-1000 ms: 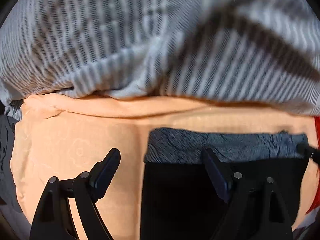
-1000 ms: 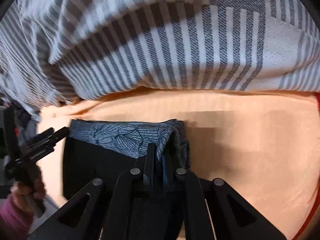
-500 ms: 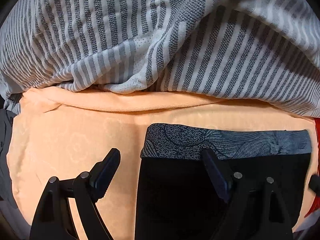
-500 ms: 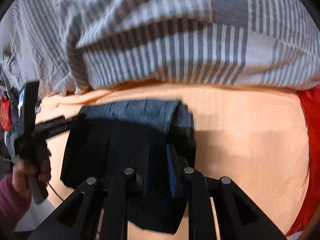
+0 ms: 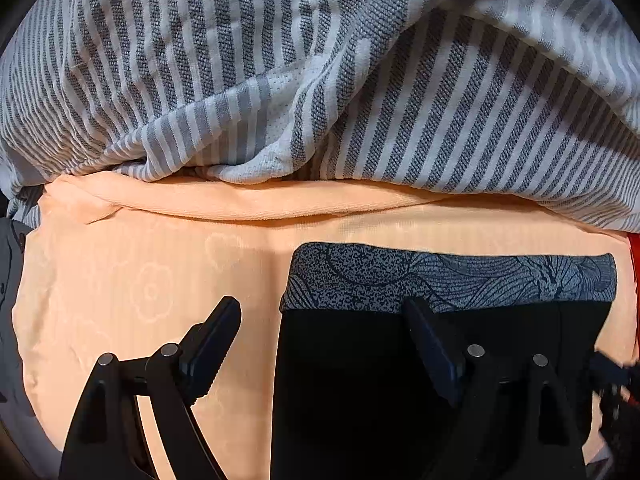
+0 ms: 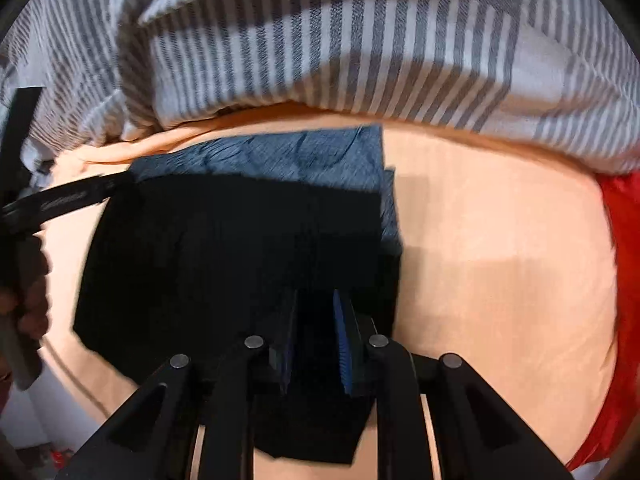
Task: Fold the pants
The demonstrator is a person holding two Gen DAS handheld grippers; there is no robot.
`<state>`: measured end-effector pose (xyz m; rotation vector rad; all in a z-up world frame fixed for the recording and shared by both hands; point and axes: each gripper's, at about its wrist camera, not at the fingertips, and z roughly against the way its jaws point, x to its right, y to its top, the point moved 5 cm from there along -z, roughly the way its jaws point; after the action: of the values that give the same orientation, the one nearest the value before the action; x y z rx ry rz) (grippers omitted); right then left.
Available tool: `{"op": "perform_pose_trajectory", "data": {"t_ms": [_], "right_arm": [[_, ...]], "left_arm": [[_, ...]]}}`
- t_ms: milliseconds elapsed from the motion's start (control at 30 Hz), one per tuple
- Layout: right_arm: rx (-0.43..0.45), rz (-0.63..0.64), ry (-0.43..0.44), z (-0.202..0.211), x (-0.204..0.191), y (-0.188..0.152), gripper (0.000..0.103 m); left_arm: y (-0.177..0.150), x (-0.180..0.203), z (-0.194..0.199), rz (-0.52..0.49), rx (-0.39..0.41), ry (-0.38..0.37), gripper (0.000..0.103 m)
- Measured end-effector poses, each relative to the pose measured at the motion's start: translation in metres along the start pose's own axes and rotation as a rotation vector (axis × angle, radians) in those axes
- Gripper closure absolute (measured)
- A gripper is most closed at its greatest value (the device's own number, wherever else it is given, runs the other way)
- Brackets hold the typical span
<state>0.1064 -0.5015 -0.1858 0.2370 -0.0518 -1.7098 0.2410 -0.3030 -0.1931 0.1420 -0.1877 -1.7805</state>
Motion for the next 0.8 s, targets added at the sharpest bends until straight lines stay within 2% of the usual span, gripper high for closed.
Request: {"op": "perform_pose_trajectory", "data": {"t_ms": [133, 267, 367, 400, 467, 500, 567, 667, 800], "right_arm": [[-0.019, -0.037, 0.021, -0.004, 0.009, 0.012, 0.083], [-0.015, -0.023, 0.019, 0.000, 0.010, 0.009, 0.083], [-0.015, -0.076, 0.064, 0.009, 0.018, 0.008, 0.083], [-0.011, -0.094, 0.081, 0.011, 0.020, 0.006, 0.079], [-0.009, -0.143, 0.130, 0.017, 0.029, 0.002, 0.057], [-0.012, -0.173, 0.162, 0.022, 0.034, -0.003, 0.040], [-0.009, -0.213, 0.213, 0.027, 0.042, -0.011, 0.037], [-0.013, -0.220, 0.266, 0.030, 0.050, -0.024, 0.033], [-0.025, -0.234, 0.348, 0.025, 0.064, -0.035, 0.025]], "left_arm": [[-0.005, 0.000, -0.001, -0.010, -0.004, 0.000, 0.018], [-0.009, 0.002, 0.005, -0.020, -0.003, -0.013, 0.018], [-0.018, 0.000, 0.013, -0.058, -0.004, -0.036, 0.018], [-0.023, -0.002, 0.014, -0.072, -0.011, -0.042, 0.018], [-0.034, -0.008, 0.015, -0.083, -0.031, -0.057, 0.018], [-0.040, -0.011, 0.016, -0.082, -0.042, -0.067, 0.018], [-0.051, -0.019, 0.017, -0.066, -0.065, -0.118, 0.018], [-0.061, -0.032, 0.018, -0.016, -0.096, -0.248, 0.018], [-0.065, -0.045, 0.011, -0.015, -0.134, -0.320, 0.018]]}}
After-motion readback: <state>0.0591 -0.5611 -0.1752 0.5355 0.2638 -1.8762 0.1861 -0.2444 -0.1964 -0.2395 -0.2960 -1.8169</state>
